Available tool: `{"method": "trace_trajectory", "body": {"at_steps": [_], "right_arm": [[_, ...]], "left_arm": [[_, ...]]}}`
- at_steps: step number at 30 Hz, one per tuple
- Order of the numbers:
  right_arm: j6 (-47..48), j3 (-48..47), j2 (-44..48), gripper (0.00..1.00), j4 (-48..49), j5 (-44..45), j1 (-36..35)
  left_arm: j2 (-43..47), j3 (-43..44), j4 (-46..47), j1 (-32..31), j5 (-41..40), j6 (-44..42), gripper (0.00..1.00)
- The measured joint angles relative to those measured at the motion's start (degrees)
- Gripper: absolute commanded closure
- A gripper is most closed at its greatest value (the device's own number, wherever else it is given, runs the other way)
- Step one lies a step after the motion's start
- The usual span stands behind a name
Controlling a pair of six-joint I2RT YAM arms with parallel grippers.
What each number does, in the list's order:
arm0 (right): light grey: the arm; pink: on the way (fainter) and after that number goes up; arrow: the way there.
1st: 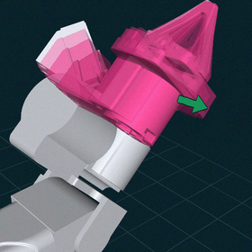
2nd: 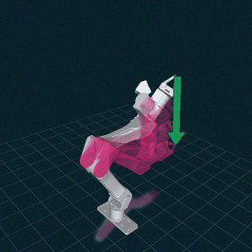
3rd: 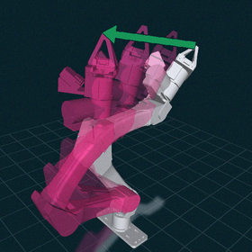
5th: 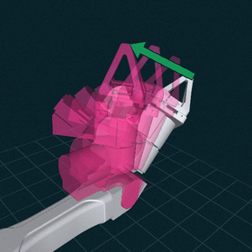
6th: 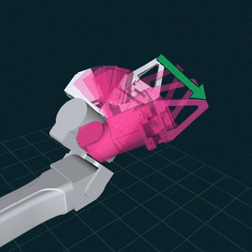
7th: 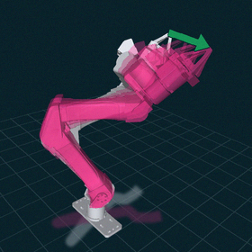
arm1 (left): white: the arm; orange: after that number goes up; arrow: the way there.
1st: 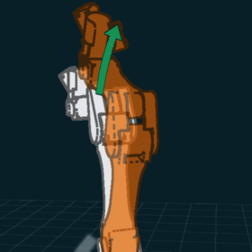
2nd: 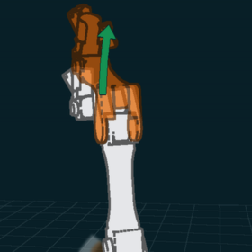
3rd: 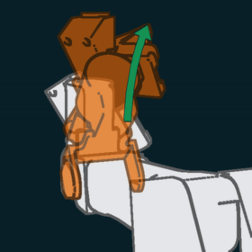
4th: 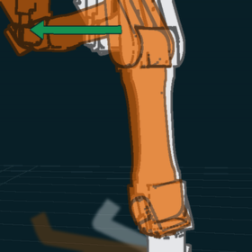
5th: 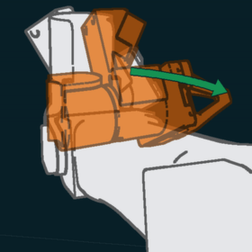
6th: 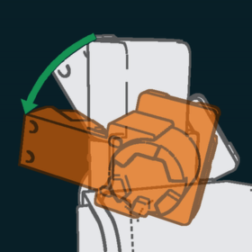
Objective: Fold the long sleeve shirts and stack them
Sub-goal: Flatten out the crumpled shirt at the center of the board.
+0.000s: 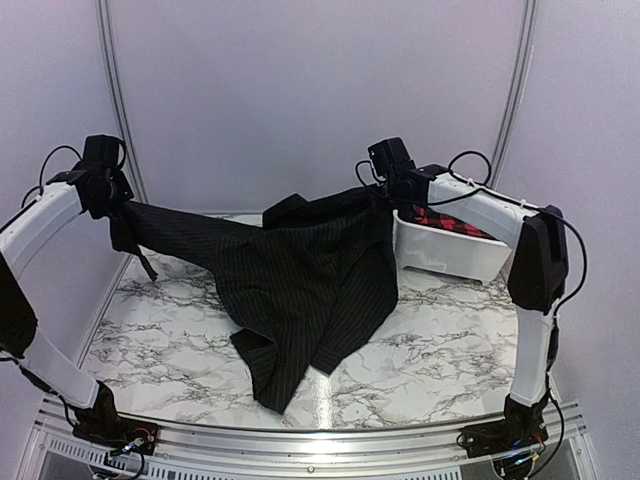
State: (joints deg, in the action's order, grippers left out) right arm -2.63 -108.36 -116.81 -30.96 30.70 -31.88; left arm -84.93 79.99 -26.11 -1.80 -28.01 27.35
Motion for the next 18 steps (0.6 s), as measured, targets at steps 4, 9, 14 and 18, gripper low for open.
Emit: {"method": "trace_trajectory", "body": {"at_steps": [4,9,14,18], "right_arm": [[1.5,1.6,5.6,1.0,-0.2,1.6,-0.9],[4.1,1.6,14.1,1.0,0.2,4.1,-2.6],[8.7,-2.3,18.8,1.0,1.5,7.8,-6.3],[12.5,-4.2,21.6,1.0,3.8,9.6,-9.2]], "left_arm": [[6.9,0.3,-0.4,-0.1,1.9,-1.1,1.0],[15.0,6.0,-1.1,-0.1,2.1,-3.2,1.0],[19.1,12.7,-1.1,-0.1,2.3,-5.0,1.0],[21.1,17.4,-1.2,-0.1,2.6,-6.3,1.0]]}}
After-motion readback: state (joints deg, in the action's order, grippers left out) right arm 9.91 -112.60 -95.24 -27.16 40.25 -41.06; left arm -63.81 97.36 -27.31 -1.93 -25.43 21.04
